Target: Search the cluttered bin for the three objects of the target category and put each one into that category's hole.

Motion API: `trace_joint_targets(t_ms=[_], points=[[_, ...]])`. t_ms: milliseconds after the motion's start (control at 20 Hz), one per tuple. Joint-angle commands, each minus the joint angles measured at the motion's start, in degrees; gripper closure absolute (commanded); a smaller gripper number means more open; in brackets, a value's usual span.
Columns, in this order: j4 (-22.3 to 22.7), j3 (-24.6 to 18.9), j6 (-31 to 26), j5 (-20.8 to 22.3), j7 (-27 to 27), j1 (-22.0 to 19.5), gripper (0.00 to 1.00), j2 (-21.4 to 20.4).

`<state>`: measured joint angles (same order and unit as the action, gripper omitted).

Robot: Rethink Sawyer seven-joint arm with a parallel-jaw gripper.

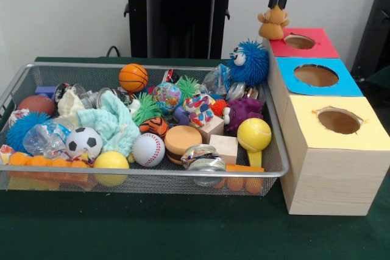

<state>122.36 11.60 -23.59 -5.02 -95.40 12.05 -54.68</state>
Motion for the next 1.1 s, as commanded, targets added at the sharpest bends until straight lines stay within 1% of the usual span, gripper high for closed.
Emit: trace_joint_targets(t_ms=[50,300,500,900,950,1100], points=[[-5.3,-1.2,3.3,-3.5,-15.6,1.7,1.0,5.2],[-7.1,-1.0,1.2,-4.3,-15.0,1.9,1.0,5.8],[-7.5,-0.5,0.0,-5.0,-15.4,2.6,1.0,5.8],[-11.5,1.9,-4.4,-5.9,-16.6,5.2,1.0,7.0],[-11.8,2.5,-5.2,-6.1,-17.2,6.3,1.0,6.8],[-12.9,3.6,-6.8,-6.4,-17.5,7.5,1.0,7.1]])
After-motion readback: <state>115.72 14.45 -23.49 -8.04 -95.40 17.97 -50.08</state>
